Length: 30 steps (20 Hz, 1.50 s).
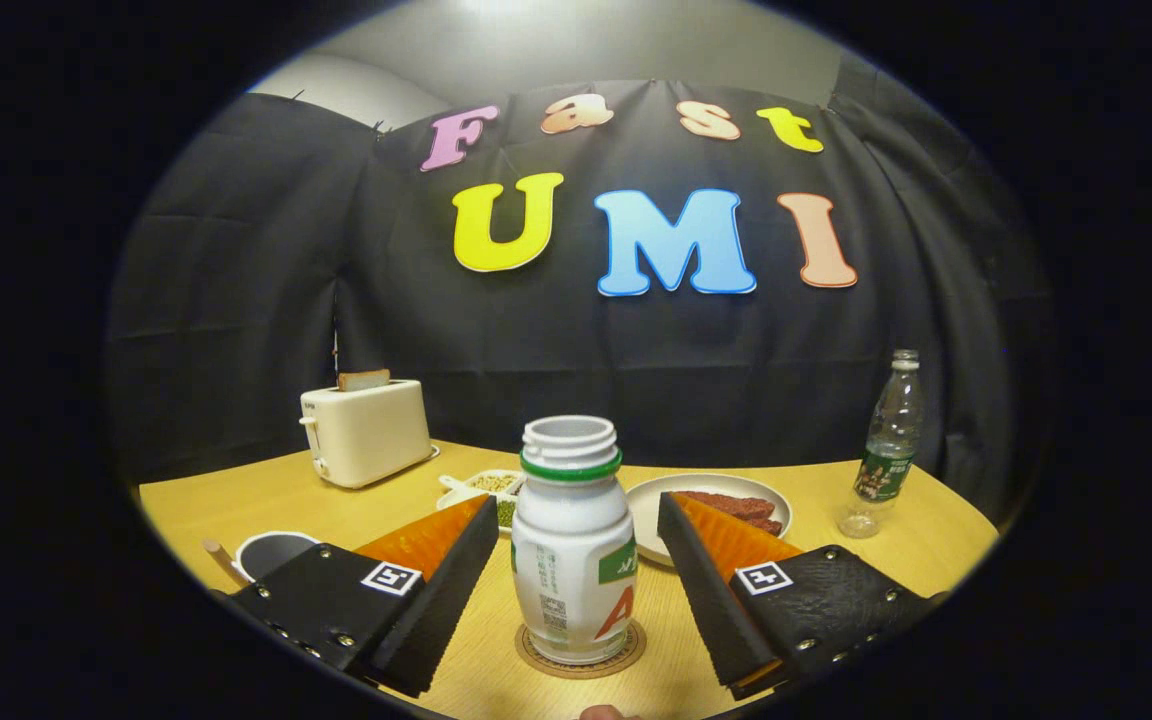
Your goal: Take the bottle from table, then pour the juice into the cup, finally place the bottle on the coaster
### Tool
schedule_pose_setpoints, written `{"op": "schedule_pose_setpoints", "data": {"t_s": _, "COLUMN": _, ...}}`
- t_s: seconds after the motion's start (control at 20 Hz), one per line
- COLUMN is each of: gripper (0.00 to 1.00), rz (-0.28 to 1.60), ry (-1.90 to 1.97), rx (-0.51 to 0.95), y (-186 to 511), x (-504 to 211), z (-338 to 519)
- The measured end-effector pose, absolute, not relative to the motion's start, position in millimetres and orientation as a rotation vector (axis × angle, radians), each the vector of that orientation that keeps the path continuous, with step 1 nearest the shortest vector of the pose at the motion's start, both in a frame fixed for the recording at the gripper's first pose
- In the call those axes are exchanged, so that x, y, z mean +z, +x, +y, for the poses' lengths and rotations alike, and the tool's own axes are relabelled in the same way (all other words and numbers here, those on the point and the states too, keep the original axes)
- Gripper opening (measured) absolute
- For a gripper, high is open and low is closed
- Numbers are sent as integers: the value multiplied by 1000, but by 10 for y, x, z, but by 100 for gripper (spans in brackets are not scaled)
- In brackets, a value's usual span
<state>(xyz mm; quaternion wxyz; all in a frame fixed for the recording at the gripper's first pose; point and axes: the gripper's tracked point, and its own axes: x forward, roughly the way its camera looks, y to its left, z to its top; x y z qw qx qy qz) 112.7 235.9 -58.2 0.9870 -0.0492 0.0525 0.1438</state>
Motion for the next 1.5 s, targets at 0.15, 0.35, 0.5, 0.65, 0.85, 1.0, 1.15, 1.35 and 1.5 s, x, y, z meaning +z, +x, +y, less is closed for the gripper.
{"op": "schedule_pose_setpoints", "data": {"t_s": 0.15, "gripper": 98, "rz": 78, "ry": -108, "rx": 236, "y": 973, "x": -260, "z": 2218}}
{"op": "schedule_pose_setpoints", "data": {"t_s": 0.35, "gripper": 98, "rz": 47, "ry": -116, "rx": 190, "y": 709, "x": 252, "z": 2123}}
{"op": "schedule_pose_setpoints", "data": {"t_s": 0.5, "gripper": 98, "rz": 14, "ry": -146, "rx": 183, "y": 521, "x": 663, "z": 2155}}
{"op": "schedule_pose_setpoints", "data": {"t_s": 0.65, "gripper": 98, "rz": -9, "ry": -173, "rx": 163, "y": 385, "x": 927, "z": 2160}}
{"op": "schedule_pose_setpoints", "data": {"t_s": 0.85, "gripper": 98, "rz": -13, "ry": -171, "rx": 168, "y": 268, "x": 1038, "z": 2160}}
{"op": "schedule_pose_setpoints", "data": {"t_s": 1.0, "gripper": 98, "rz": -25, "ry": -172, "rx": 177, "y": 215, "x": 1003, "z": 2091}}
{"op": "schedule_pose_setpoints", "data": {"t_s": 1.15, "gripper": 98, "rz": -32, "ry": -169, "rx": 172, "y": 125, "x": 906, "z": 1908}}
{"op": "schedule_pose_setpoints", "data": {"t_s": 1.35, "gripper": 98, "rz": -61, "ry": -179, "rx": 188, "y": -77, "x": 712, "z": 1631}}
{"op": "schedule_pose_setpoints", "data": {"t_s": 1.5, "gripper": 98, "rz": -50, "ry": -159, "rx": 214, "y": -269, "x": 405, "z": 1260}}
